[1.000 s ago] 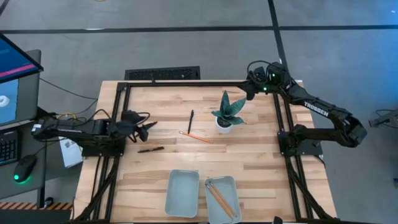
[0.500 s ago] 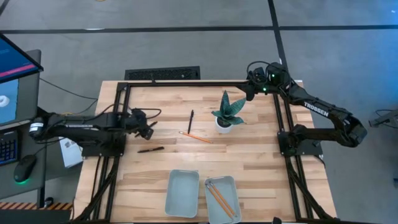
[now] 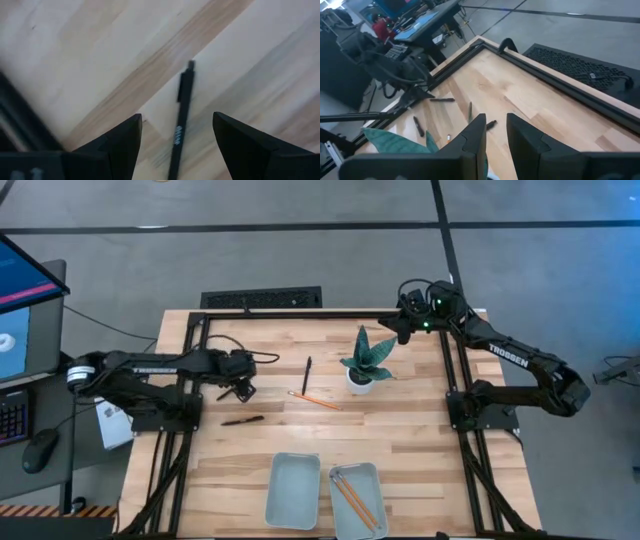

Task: Sort pens & pencils
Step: Put the top left pen into the left gray bin

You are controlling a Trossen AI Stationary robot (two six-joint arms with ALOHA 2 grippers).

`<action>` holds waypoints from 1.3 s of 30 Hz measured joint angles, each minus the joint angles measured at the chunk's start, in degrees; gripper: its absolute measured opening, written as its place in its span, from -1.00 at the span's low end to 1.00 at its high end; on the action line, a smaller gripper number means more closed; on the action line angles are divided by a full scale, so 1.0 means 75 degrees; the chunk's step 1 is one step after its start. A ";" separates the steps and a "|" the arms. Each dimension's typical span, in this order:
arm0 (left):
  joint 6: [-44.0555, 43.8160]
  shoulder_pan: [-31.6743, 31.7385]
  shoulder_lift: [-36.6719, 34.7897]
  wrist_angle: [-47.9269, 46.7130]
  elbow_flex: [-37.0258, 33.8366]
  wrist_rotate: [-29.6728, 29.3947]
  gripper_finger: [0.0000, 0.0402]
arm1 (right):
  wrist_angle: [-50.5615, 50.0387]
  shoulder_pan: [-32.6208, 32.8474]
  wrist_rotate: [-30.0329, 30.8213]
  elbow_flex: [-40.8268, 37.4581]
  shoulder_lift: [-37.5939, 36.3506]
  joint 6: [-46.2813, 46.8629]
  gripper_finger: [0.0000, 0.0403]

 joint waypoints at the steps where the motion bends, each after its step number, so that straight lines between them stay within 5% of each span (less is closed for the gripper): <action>1: 0.0024 0.0083 0.0167 -0.0089 0.0083 0.0000 0.18 | 0.0000 0.0000 -0.0012 0.0000 0.0000 0.0002 -0.52; 24: 0.1822 0.1078 0.2694 0.0009 0.0669 0.1598 0.18 | -0.0006 0.0050 -0.0027 0.0000 0.0000 0.0195 -0.52; 39: 0.2891 0.1507 0.2973 0.0231 0.0681 0.2366 0.18 | -0.0006 0.0050 -0.0021 0.0003 0.0000 0.0197 -0.52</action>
